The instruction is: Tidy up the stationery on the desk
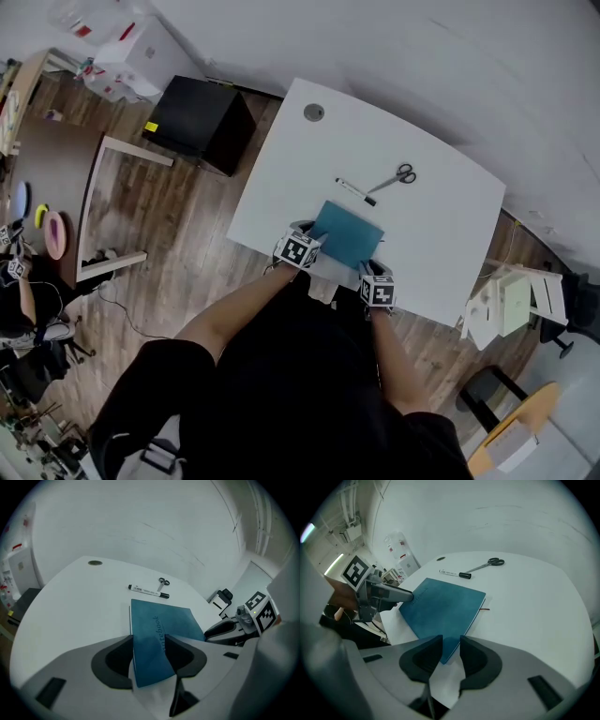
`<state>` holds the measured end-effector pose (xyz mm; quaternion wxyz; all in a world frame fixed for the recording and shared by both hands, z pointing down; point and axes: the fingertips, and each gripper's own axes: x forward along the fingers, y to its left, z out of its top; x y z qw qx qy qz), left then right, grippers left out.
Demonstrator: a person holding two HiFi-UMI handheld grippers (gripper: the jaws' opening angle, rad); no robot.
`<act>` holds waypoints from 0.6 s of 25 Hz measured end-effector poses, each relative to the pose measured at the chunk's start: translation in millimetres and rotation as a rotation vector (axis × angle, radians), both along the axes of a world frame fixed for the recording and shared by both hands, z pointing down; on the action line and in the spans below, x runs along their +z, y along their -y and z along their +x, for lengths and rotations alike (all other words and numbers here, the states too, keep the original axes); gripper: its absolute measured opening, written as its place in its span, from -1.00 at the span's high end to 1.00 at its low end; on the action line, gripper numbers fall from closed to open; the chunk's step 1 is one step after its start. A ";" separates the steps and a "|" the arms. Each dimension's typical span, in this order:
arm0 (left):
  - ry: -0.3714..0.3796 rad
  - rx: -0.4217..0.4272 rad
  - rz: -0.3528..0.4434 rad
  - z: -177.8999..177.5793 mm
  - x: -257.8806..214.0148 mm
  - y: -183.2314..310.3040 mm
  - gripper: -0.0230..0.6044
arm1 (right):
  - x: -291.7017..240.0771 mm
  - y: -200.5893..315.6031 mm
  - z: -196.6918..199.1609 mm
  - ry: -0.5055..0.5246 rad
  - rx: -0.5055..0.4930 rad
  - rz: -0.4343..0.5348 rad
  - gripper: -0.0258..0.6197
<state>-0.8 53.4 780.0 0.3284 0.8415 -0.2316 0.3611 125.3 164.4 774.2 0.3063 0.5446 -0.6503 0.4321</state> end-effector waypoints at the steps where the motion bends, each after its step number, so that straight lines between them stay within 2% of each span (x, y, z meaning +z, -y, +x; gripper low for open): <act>1: -0.003 0.000 -0.008 -5.7 0.6 4.0 0.29 | -0.5 1.1 -7.3 -0.006 -0.006 0.002 0.54; 4: -0.012 -0.017 -0.042 -21.7 2.9 15.4 0.29 | -3.0 5.2 -24.2 -0.043 -0.052 0.019 0.54; 7: -0.004 0.001 -0.029 -31.8 1.5 20.2 0.29 | -5.1 9.2 -26.5 -0.072 -0.046 0.032 0.54; 10: -0.012 -0.027 -0.019 -40.7 -5.9 15.6 0.29 | -12.7 13.9 -13.2 -0.099 -0.027 0.053 0.54; 15: -0.038 -0.109 -0.083 -44.8 -8.9 -8.5 0.29 | -19.0 44.6 16.6 -0.115 -0.036 0.090 0.54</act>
